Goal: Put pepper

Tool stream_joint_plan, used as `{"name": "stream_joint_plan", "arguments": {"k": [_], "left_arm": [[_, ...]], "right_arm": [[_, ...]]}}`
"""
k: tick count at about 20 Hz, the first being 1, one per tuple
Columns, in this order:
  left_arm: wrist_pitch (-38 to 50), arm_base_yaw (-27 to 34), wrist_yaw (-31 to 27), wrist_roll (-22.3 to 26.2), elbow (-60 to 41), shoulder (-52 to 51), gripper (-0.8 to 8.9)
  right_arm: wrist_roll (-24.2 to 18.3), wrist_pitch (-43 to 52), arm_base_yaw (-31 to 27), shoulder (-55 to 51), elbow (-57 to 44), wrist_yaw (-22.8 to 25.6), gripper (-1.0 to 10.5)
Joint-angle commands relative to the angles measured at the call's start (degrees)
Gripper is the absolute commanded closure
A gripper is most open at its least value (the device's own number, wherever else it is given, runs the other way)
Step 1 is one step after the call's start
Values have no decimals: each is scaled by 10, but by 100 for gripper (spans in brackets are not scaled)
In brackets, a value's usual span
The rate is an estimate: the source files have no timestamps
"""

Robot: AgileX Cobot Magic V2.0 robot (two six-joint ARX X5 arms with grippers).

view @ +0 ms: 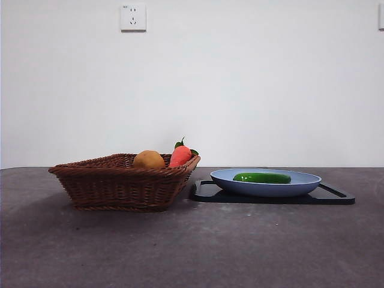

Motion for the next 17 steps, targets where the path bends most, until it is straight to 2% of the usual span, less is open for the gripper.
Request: {"name": "stream_joint_plan", "arguments": {"k": [1,3,5,9,12,17], "left_arm": [[60,68,0,52,4,-38,805],[135,141,53,81,-31,-86,805],[242,217,90,95,-110,-157,805],[405,334,91,95,-303,-298,805],[469,394,91,95,-438,-385,805],[494,444,92,59,-608,-489,805]], "right_arm": [[4,-4,1,4,10,1,936],[4,-4,1,4,10,1,936],[4,-4,1,4,10,1,936],[4,-4,1,4,10,1,936],[4,-4,1,4,10,1,936],[4,-4,1,4,10,1,936]]}}
